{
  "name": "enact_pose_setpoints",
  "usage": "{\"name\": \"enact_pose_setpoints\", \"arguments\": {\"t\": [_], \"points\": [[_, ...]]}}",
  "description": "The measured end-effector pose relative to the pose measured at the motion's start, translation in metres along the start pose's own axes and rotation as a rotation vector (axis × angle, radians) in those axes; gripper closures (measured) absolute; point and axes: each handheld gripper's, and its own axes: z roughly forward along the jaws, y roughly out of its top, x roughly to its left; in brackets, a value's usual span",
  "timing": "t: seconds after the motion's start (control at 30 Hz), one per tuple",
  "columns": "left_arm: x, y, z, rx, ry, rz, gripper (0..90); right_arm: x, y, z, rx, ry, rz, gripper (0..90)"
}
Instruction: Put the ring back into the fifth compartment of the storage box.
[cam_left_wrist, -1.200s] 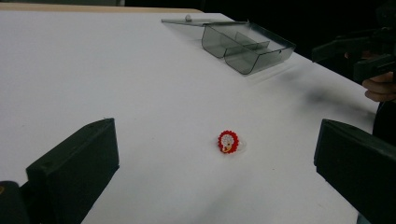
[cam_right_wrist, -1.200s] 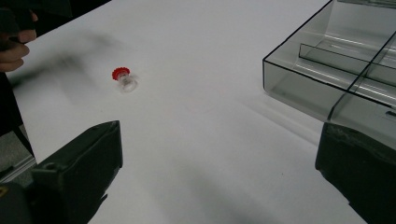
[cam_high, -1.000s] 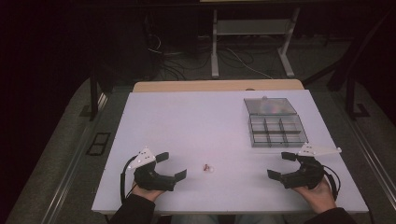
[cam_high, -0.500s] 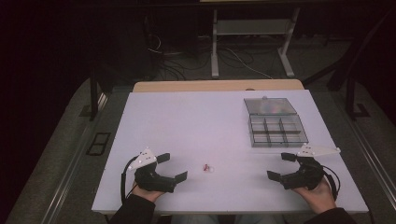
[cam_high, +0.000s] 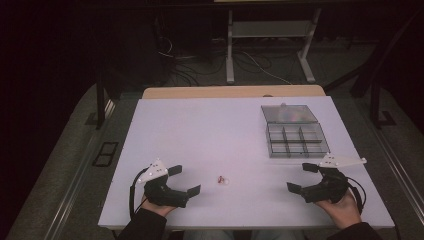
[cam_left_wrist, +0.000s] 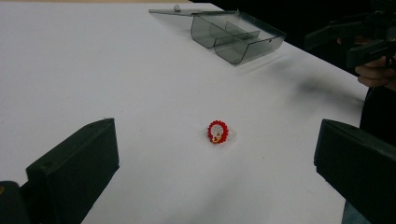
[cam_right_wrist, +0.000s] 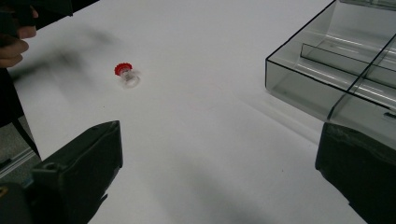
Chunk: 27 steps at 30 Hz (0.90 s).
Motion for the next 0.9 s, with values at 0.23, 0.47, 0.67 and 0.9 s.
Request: {"name": "enact_pose_setpoints", "arguments": {"t": [0.23,0.47,0.67,0.9], "points": [[0.001,0.000,-0.002,-0.010,0.008,-0.009,0.0,0.003,0.010,0.000,0.033,0.003,-0.031,0.2],[0.003,0.000,-0.005,-0.038,0.017,-0.024,0.0,0.005,0.018,0.000,0.042,0.008,-0.051,0.2],[0.004,0.001,-0.006,-0.038,0.017,-0.023,0.0,0.006,0.024,0.002,0.056,0.019,-0.068,0.2],[0.003,0.001,-0.005,-0.032,0.008,-0.019,0.0,0.010,0.030,0.006,0.083,0.036,-0.077,0.2]]}}
